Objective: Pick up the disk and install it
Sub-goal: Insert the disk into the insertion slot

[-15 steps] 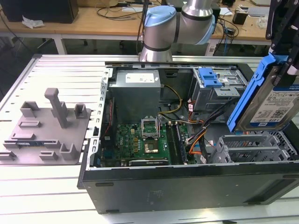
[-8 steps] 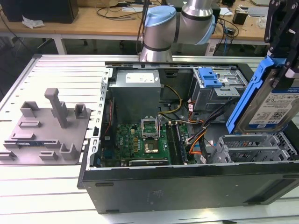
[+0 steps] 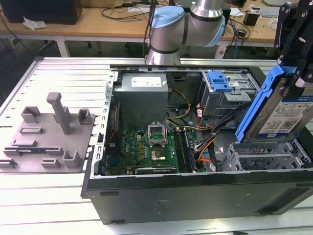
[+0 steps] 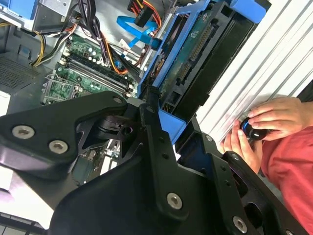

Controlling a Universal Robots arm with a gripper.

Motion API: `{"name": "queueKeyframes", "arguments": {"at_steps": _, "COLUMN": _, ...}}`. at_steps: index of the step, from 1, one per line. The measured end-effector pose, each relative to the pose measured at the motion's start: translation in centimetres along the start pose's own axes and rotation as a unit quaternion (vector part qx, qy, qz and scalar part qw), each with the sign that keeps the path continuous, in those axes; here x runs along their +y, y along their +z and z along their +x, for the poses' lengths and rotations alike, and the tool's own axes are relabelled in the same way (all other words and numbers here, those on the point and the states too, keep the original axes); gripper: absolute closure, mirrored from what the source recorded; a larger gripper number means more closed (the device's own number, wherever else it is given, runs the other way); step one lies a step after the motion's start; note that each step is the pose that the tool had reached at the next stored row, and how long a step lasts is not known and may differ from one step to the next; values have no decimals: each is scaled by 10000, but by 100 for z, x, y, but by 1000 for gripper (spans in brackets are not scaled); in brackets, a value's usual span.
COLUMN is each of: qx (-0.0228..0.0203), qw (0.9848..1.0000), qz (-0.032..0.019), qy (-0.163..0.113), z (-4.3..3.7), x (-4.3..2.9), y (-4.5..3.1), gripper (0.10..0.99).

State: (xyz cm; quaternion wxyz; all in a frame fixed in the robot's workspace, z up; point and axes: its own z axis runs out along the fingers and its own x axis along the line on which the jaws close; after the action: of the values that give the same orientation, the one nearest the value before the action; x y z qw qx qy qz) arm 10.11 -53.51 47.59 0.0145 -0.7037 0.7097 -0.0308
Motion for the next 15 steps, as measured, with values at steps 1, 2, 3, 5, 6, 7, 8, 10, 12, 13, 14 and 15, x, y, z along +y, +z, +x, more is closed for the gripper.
{"name": "queueKeyframes", "arguments": {"at_steps": 1, "qx": 0, "qw": 10000, "qz": 0, "qy": 0, "z": 2, "x": 0, "y": 12, "gripper": 718}}
{"name": "queueKeyframes", "arguments": {"at_steps": 2, "qx": 0, "qw": 10000, "qz": 0, "qy": 0, "z": 3, "x": 0, "y": 25, "gripper": 718}}
{"name": "queueKeyframes", "arguments": {"at_steps": 3, "qx": 0, "qw": 10000, "qz": 0, "qy": 0, "z": 4, "x": -1, "y": 31, "gripper": 718}}
{"name": "queueKeyframes", "arguments": {"at_steps": 5, "qx": 0, "qw": 10000, "qz": 0, "qy": 0, "z": 7, "x": -4, "y": 42, "gripper": 718}}
{"name": "queueKeyframes", "arguments": {"at_steps": 6, "qx": 0, "qw": 10000, "qz": 0, "qy": 0, "z": 7, "x": -7, "y": 48, "gripper": 718}}
{"name": "queueKeyframes", "arguments": {"at_steps": 7, "qx": 0, "qw": 10000, "qz": 0, "qy": 0, "z": 8, "x": -9, "y": 54, "gripper": 718}}
{"name": "queueKeyframes", "arguments": {"at_steps": 8, "qx": 1, "qw": 10000, "qz": 0, "qy": 0, "z": 9, "x": -10, "y": 59, "gripper": 718}}
{"name": "queueKeyframes", "arguments": {"at_steps": 10, "qx": 1, "qw": 10000, "qz": 0, "qy": 0, "z": 11, "x": -11, "y": 71, "gripper": 718}}
{"name": "queueKeyframes", "arguments": {"at_steps": 12, "qx": 0, "qw": 10000, "qz": 0, "qy": 0, "z": 12, "x": -11, "y": 79, "gripper": 718}}
{"name": "queueKeyframes", "arguments": {"at_steps": 13, "qx": 0, "qw": 10000, "qz": 0, "qy": 0, "z": 12, "x": -11, "y": 83, "gripper": 718}}
{"name": "queueKeyframes", "arguments": {"at_steps": 14, "qx": 0, "qw": 10000, "qz": 0, "qy": 1, "z": 13, "x": -10, "y": 88, "gripper": 718}}
{"name": "queueKeyframes", "arguments": {"at_steps": 15, "qx": 0, "qw": 10000, "qz": 0, "qy": 1, "z": 15, "x": -10, "y": 95, "gripper": 718}}
